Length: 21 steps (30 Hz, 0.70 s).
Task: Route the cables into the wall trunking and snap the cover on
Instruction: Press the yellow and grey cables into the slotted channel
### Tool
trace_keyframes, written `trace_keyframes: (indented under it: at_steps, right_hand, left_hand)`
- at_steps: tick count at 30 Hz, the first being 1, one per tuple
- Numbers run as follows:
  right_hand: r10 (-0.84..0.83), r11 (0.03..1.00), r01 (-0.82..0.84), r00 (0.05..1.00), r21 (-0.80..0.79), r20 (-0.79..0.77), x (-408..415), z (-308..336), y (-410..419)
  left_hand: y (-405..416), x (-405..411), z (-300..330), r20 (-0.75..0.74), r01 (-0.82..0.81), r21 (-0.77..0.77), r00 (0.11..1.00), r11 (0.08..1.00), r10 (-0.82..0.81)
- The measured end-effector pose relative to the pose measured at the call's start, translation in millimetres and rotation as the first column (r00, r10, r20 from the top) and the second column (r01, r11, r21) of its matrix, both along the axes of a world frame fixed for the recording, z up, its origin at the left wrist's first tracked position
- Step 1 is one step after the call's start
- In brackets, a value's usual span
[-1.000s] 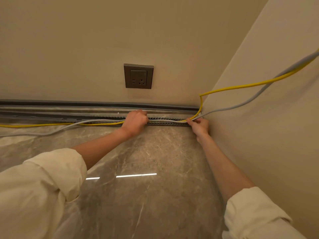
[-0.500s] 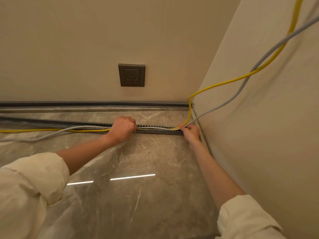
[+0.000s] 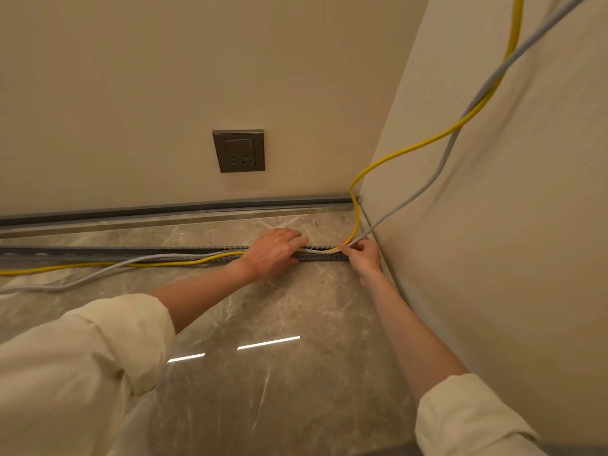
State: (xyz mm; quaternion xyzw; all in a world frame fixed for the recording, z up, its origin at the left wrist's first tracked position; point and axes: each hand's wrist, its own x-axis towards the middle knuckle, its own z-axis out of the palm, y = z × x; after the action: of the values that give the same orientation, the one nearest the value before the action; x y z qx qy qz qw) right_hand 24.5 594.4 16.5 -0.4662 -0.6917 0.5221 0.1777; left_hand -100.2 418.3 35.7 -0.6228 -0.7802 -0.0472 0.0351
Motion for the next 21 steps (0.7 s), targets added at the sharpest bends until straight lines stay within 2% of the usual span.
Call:
trace_keyframes:
  at_steps: [4,10,15,17,21]
  right_hand:
    - [0.013,1.0,-0.013,1.0,0.008,-0.022,3.0,-0.7,1.2]
    - [-0.057,0.996,0.059,0.997,0.063,-0.044,1.8,-3.9,-2.9]
    - [-0.048,0.99,0.05,0.999,0.134,-0.017,-1.1,-3.1,-4.4]
    - [-0.031,0.988,0.031,1.0,0.149,-0.002,-0.9,-2.6,-2.7]
    - [-0.034,0.985,0.036,0.999,0.167,-0.018,2.8,-3.8,1.6]
  left_hand:
    - [6.4,-3.6,-26.7,0.007,-0.01,-0.092,1.0,0.996,0.01]
    - [1.7,-2.0,-42.9,0.039,-0.067,-0.075,0.997,0.995,0.07]
    - [6.9,0.0,-38.6,-0.08,-0.087,-0.111,0.994,0.99,0.078]
    - [10.7,1.2,-35.1,-0.052,-0.086,-0.092,0.995,0.992,0.082]
    - [17.1,9.3,-32.4,0.11,-0.151,0.002,0.983,0.989,0.149]
